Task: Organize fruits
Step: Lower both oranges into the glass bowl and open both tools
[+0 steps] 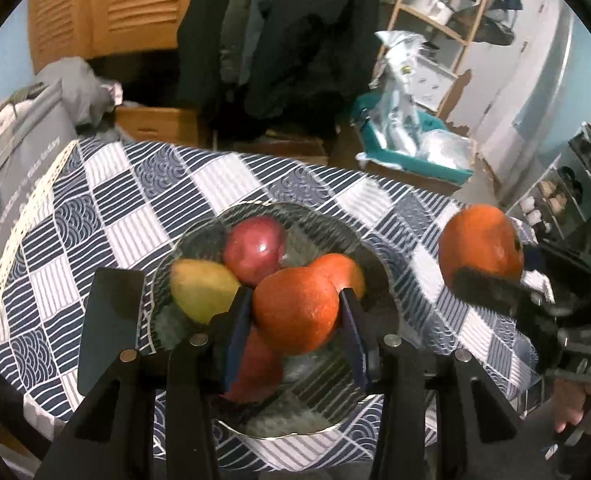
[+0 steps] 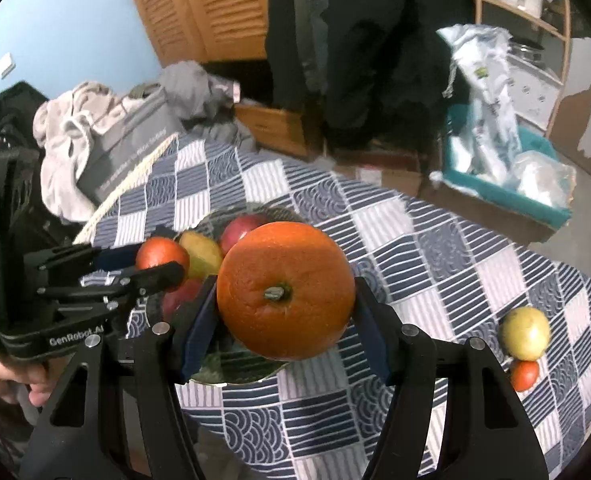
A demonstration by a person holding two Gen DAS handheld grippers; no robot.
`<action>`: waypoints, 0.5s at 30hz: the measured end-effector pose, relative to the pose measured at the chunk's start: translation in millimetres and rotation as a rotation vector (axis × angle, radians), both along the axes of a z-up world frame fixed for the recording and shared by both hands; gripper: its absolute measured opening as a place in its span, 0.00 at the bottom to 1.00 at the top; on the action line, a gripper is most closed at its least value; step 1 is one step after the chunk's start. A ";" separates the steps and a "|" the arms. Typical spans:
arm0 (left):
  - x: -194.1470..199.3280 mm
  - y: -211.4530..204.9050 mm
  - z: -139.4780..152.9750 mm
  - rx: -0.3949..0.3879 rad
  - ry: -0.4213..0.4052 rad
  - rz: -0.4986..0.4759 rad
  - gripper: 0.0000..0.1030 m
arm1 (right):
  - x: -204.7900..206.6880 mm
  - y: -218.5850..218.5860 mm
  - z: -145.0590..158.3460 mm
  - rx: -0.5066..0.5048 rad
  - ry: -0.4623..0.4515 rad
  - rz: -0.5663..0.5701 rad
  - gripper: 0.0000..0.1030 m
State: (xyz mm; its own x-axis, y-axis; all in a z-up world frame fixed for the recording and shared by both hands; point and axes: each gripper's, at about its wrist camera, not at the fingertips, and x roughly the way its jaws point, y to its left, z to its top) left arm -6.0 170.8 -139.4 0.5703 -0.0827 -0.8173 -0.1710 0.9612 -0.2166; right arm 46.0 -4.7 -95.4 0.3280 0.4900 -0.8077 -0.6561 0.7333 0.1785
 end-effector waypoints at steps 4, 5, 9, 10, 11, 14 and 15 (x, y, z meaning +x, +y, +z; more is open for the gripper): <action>1.7 7.4 -11.9 -0.007 0.039 0.021 0.43 | -6.3 14.4 -16.3 -0.036 0.018 0.036 0.63; 1.7 8.4 -14.6 -0.008 0.048 0.024 0.43 | -7.7 17.3 -19.7 -0.044 0.022 0.045 0.63; 1.7 10.5 -23.0 0.002 0.074 0.031 0.43 | -11.2 28.3 -34.3 -0.068 0.044 0.069 0.63; 2.1 12.1 -25.2 -0.001 0.080 0.034 0.43 | -11.5 30.5 -37.7 -0.073 0.050 0.074 0.63; 2.3 13.2 -27.0 -0.005 0.086 0.037 0.43 | -11.7 32.6 -42.0 -0.079 0.056 0.078 0.63; 3.6 17.1 -33.1 -0.008 0.103 0.048 0.43 | -10.2 36.8 -51.8 -0.092 0.078 0.083 0.63; 4.2 17.7 -34.8 -0.005 0.108 0.051 0.43 | -10.0 38.1 -56.1 -0.095 0.091 0.085 0.63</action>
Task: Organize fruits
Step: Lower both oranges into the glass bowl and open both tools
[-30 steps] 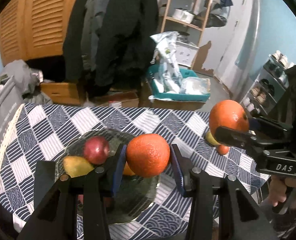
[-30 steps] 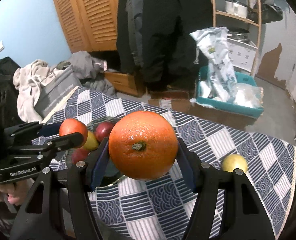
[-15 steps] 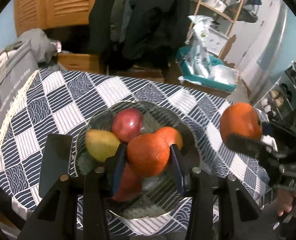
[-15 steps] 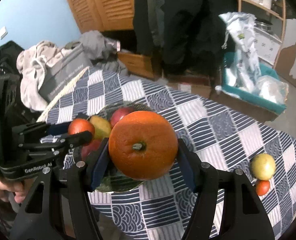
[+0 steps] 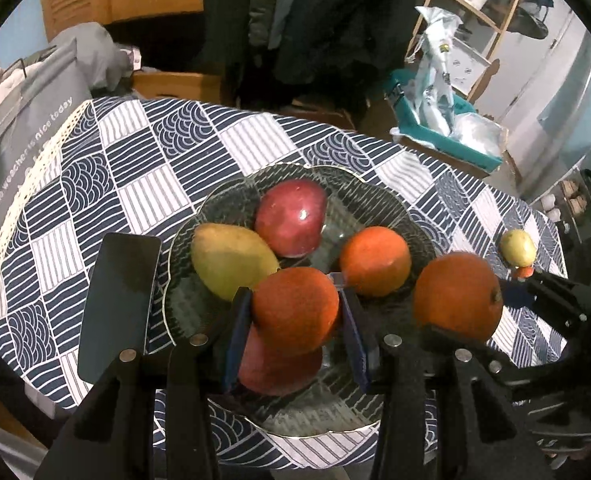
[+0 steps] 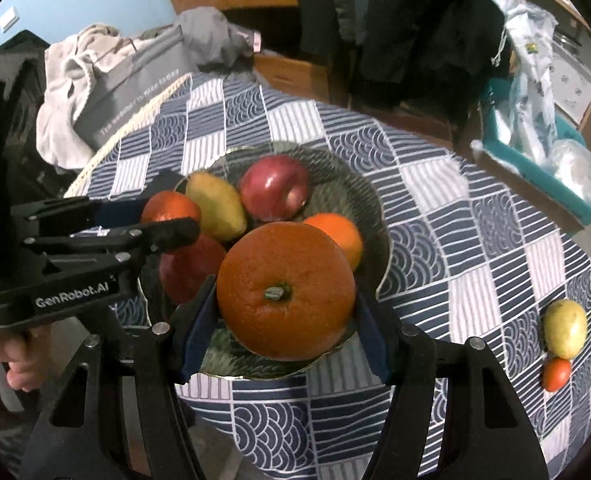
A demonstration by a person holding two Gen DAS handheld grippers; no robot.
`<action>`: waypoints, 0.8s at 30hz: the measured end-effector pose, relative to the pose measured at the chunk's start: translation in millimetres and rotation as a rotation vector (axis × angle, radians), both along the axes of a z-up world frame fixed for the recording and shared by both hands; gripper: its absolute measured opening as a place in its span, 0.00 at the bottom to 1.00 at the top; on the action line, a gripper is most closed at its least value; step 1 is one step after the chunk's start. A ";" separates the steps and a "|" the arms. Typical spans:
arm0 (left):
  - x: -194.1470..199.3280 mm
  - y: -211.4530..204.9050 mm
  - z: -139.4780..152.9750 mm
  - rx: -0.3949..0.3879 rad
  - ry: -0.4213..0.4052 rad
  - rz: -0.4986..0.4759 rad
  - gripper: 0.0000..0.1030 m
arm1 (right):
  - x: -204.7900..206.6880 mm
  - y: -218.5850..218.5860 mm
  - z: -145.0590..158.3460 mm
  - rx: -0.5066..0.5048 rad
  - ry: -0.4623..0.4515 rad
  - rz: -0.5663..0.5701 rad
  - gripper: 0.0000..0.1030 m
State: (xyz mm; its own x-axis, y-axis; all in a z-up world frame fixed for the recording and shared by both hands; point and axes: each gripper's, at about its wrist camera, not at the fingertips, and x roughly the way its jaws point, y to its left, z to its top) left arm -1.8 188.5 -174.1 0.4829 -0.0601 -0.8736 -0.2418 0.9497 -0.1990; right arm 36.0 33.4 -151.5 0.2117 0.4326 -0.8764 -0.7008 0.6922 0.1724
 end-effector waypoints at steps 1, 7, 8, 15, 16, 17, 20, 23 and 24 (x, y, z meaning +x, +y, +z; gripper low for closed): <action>0.8 0.9 -2.2 0.003 0.006 0.004 0.43 | -0.1 0.8 -3.3 -0.003 0.009 0.001 0.63; 5.3 4.7 -10.4 -0.018 0.023 0.017 0.44 | -3.4 6.1 -19.0 -0.030 0.045 0.010 0.63; 5.5 4.5 -10.4 -0.015 0.024 0.017 0.44 | -4.3 6.8 -20.3 -0.032 0.049 0.014 0.63; 7.0 4.2 -10.6 -0.018 0.022 0.016 0.44 | -8.7 11.6 -29.5 -0.053 0.070 0.031 0.63; 6.7 4.4 -10.4 -0.018 0.022 0.018 0.44 | -8.2 11.9 -30.8 -0.055 0.075 0.030 0.63; 6.8 4.3 -10.3 -0.019 0.022 0.018 0.44 | -7.6 11.7 -32.1 -0.056 0.082 0.027 0.63; 6.4 5.5 -10.9 -0.021 0.024 0.020 0.48 | -6.4 11.8 -34.1 -0.057 0.091 0.023 0.63; 5.7 6.5 -10.6 -0.022 0.022 0.025 0.51 | -6.4 12.8 -35.8 -0.063 0.098 0.024 0.64; 5.6 7.0 -10.5 -0.022 0.022 0.027 0.51 | -6.5 12.8 -36.7 -0.065 0.101 0.022 0.64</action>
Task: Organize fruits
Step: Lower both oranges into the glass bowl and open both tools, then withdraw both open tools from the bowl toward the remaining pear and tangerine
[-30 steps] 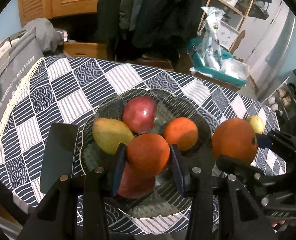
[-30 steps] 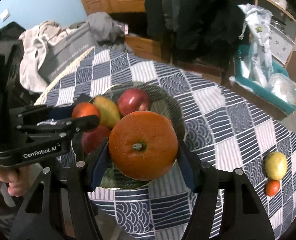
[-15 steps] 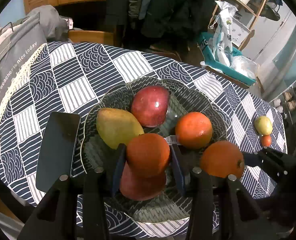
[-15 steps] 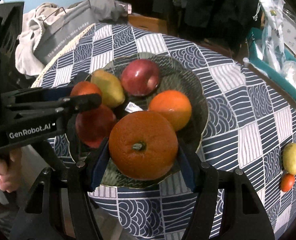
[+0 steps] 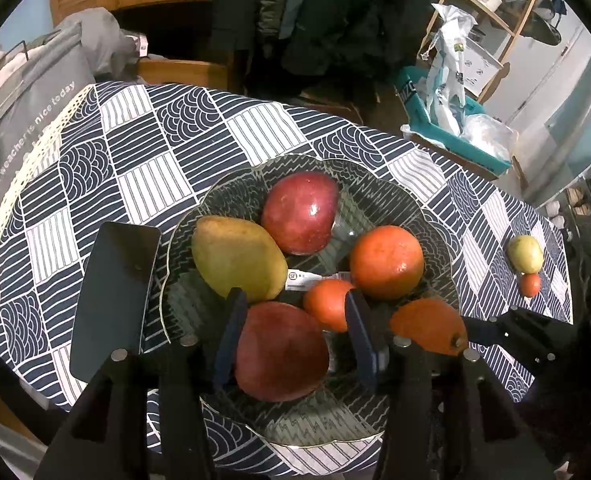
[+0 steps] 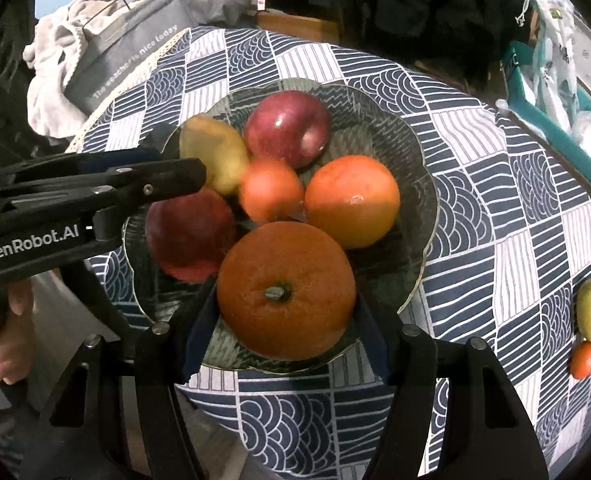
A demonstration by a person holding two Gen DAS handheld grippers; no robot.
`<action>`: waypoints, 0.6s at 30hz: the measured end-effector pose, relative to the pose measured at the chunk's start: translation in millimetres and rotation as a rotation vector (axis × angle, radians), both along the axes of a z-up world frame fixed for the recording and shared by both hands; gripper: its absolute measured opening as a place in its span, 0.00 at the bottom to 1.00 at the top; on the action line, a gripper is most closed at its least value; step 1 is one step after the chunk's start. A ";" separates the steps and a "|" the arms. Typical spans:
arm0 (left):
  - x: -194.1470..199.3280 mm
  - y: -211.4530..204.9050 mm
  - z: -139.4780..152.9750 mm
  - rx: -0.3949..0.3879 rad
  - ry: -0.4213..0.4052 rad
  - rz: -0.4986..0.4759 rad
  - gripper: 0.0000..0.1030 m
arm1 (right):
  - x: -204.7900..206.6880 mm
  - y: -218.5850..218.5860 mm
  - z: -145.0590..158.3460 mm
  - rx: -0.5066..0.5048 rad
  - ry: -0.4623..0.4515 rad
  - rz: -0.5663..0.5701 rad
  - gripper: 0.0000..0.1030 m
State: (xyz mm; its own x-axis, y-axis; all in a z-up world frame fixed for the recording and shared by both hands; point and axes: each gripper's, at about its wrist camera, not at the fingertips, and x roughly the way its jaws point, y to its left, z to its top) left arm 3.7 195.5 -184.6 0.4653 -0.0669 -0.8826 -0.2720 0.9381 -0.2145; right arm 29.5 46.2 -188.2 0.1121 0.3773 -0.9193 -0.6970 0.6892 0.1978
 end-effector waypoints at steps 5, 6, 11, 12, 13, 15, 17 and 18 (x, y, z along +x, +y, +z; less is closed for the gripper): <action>-2.6 3.1 3.9 -0.006 -0.009 0.008 0.53 | -1.0 -0.9 -2.9 -0.012 0.000 -0.004 0.65; -3.1 3.3 5.5 -0.005 -0.014 0.010 0.55 | -0.8 -2.0 -1.4 -0.003 -0.003 -0.004 0.65; -5.6 3.6 16.1 0.013 -0.040 0.016 0.56 | 0.3 -4.0 13.2 0.023 -0.039 -0.011 0.72; -6.1 3.7 18.5 0.012 -0.047 0.017 0.57 | 0.7 -5.1 16.4 0.019 -0.052 -0.015 0.72; -6.6 3.9 21.3 0.010 -0.054 0.019 0.57 | 1.0 -6.8 19.8 0.017 -0.064 -0.021 0.72; -7.1 4.0 26.4 0.011 -0.067 0.021 0.59 | 1.9 -10.4 26.4 0.025 -0.081 -0.030 0.72; -7.7 3.3 32.5 0.014 -0.083 0.020 0.59 | 3.2 -15.1 35.2 0.036 -0.103 -0.045 0.72; -8.4 2.4 36.1 0.016 -0.093 0.019 0.59 | 4.0 -17.7 39.9 0.041 -0.116 -0.051 0.72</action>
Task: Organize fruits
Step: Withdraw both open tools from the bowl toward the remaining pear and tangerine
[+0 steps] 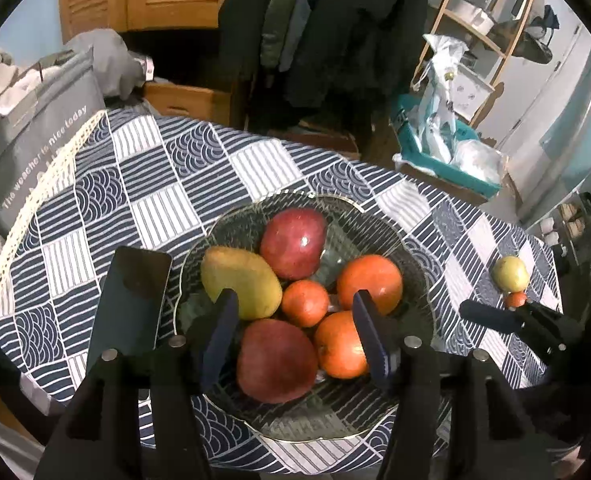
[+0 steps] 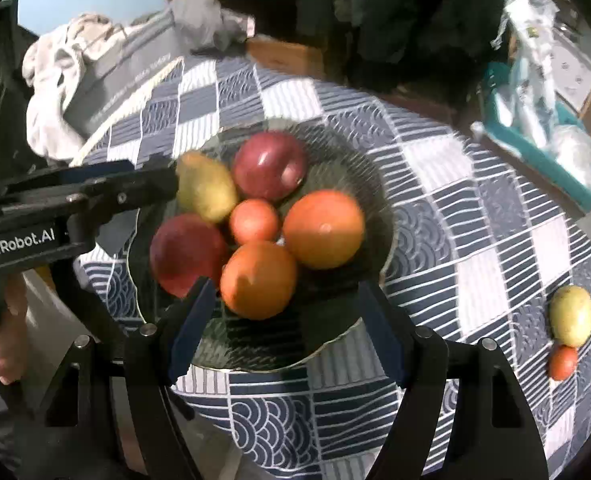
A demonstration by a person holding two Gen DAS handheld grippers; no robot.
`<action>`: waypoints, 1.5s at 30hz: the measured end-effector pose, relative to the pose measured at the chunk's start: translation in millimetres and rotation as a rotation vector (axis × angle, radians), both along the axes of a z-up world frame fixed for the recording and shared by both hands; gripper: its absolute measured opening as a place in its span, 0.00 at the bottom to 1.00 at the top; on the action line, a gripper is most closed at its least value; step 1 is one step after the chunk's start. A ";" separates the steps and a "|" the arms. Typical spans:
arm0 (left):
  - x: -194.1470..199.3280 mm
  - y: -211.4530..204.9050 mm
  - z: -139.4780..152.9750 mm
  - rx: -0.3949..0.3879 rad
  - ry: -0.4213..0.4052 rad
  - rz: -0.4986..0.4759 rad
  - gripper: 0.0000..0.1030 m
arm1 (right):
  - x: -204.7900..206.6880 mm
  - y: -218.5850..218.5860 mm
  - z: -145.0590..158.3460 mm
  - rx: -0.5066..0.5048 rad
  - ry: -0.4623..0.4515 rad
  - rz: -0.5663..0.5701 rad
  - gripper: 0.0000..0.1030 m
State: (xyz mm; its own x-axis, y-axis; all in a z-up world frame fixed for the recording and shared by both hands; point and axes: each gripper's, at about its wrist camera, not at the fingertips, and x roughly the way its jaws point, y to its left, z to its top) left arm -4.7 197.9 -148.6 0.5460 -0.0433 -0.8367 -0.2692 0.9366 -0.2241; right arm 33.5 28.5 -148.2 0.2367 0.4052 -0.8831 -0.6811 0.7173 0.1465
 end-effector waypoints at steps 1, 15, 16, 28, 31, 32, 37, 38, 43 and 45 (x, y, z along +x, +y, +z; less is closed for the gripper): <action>-0.5 -1.1 3.5 0.003 -0.009 -0.002 0.59 | 0.5 -2.4 4.3 0.004 -0.012 -0.006 0.72; -9.7 -28.3 51.3 0.057 -0.146 -0.046 0.71 | 4.5 -45.6 72.1 0.085 -0.165 -0.109 0.72; -10.6 -30.1 55.0 0.056 -0.156 -0.048 0.73 | 4.3 -48.5 75.7 0.089 -0.175 -0.116 0.73; -14.6 -57.4 88.7 0.087 -0.249 -0.070 0.84 | -1.4 -87.6 112.2 0.113 -0.304 -0.192 0.75; -15.3 -65.0 96.1 0.095 -0.269 -0.076 0.84 | -2.5 -96.2 119.9 0.121 -0.328 -0.211 0.78; -15.4 -67.4 98.4 0.097 -0.273 -0.079 0.84 | -3.0 -99.5 122.3 0.126 -0.336 -0.219 0.79; -15.7 -81.1 109.9 0.110 -0.301 -0.095 0.88 | -6.0 -116.5 134.5 0.148 -0.367 -0.249 0.80; -16.0 -83.8 111.7 0.111 -0.307 -0.097 0.90 | -6.6 -119.4 136.4 0.148 -0.374 -0.254 0.80; -15.5 -98.6 120.6 0.122 -0.331 -0.118 0.94 | -10.5 -136.4 146.9 0.150 -0.418 -0.286 0.82; -15.5 -104.7 123.3 0.138 -0.339 -0.126 0.99 | -11.4 -142.5 150.3 0.147 -0.437 -0.297 0.82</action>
State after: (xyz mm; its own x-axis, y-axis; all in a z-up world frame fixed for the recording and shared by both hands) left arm -20.2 93.2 -25.3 0.7904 -0.0279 -0.6120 -0.0818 0.9852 -0.1506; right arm 22.0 -114.0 2.1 0.6922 0.3768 -0.6155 -0.4721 0.8815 0.0087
